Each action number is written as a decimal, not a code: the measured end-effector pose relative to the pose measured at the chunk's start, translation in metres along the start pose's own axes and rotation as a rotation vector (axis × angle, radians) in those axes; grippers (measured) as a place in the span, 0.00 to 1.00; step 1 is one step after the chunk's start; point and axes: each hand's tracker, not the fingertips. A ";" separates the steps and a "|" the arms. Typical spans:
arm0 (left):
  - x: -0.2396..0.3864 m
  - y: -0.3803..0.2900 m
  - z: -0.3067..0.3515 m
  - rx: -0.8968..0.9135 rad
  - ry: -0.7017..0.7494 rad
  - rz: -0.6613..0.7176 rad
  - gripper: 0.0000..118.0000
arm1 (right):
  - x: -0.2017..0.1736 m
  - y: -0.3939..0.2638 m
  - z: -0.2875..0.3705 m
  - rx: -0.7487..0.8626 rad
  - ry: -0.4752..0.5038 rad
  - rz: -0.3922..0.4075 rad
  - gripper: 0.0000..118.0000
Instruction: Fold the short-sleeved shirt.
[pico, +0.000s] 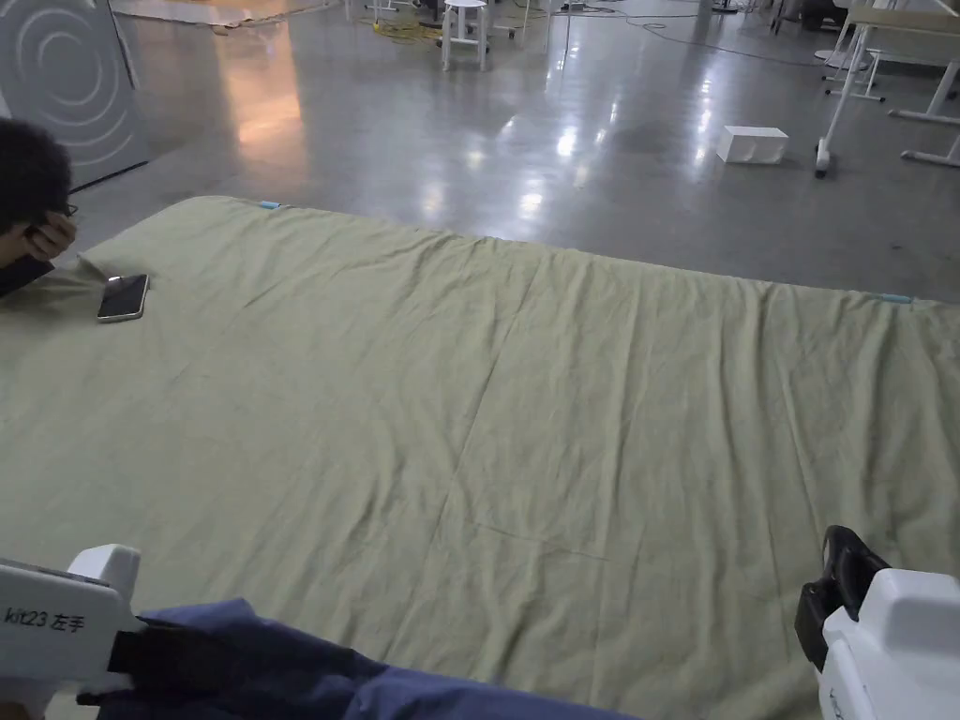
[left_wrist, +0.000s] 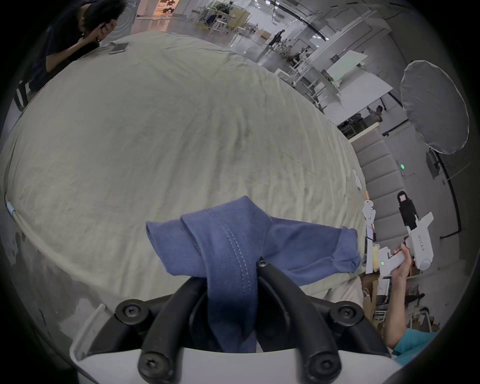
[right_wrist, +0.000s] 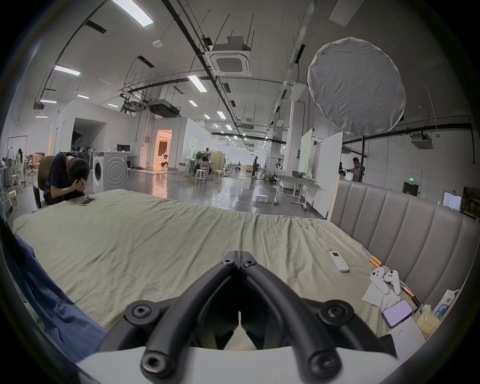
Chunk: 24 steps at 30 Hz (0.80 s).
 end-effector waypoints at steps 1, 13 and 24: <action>0.009 -0.001 -0.001 -0.002 -0.024 0.005 0.11 | 0.002 0.000 0.000 0.001 0.000 -0.001 0.00; 0.119 -0.015 -0.076 -0.103 -0.166 -0.017 0.11 | 0.025 -0.011 0.008 -0.016 -0.029 -0.032 0.00; 0.166 -0.043 -0.195 -0.253 0.011 -0.084 0.11 | 0.042 -0.021 0.016 -0.059 -0.066 -0.070 0.00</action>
